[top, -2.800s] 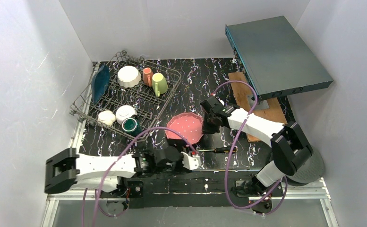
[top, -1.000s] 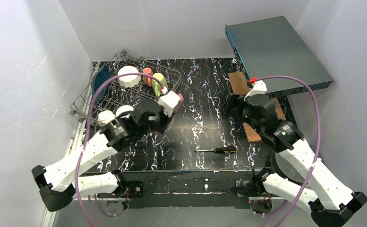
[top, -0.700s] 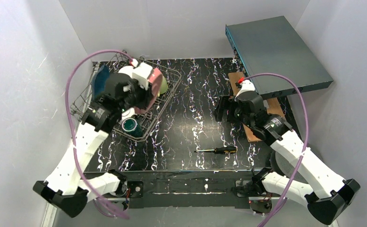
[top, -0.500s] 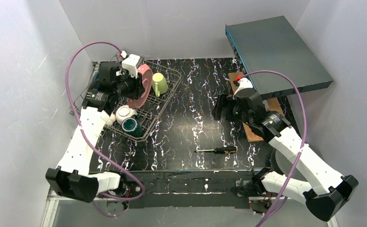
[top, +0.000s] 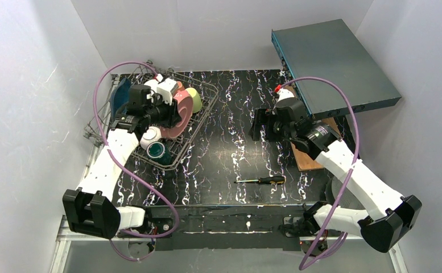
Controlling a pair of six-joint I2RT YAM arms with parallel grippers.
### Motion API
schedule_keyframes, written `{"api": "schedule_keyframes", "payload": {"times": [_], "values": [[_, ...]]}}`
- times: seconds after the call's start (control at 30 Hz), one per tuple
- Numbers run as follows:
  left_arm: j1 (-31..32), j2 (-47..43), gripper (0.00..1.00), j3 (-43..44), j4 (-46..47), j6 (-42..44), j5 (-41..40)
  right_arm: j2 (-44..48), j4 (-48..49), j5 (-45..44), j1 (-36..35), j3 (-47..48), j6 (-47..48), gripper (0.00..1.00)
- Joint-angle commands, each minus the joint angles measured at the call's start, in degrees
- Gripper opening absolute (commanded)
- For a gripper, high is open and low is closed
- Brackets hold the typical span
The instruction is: Load the mixed dishes into the dish rack
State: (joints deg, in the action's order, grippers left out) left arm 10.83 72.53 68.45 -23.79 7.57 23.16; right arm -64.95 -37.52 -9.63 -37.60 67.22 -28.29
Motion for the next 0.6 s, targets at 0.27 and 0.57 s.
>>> {"api": "schedule_keyframes", "payload": {"times": [0.27, 0.57], "values": [[-1.1, -2.0, 0.00, -4.3, 13.2, 4.1, -2.9, -1.2, 0.7, 2.9, 0.1, 3.7, -0.2, 0.98], [-4.8, 3.6, 0.00, -1.6, 14.1, 3.2, 1.8, 0.5, 1.3, 1.9, 0.0, 2.4, 1.0, 0.98]]}}
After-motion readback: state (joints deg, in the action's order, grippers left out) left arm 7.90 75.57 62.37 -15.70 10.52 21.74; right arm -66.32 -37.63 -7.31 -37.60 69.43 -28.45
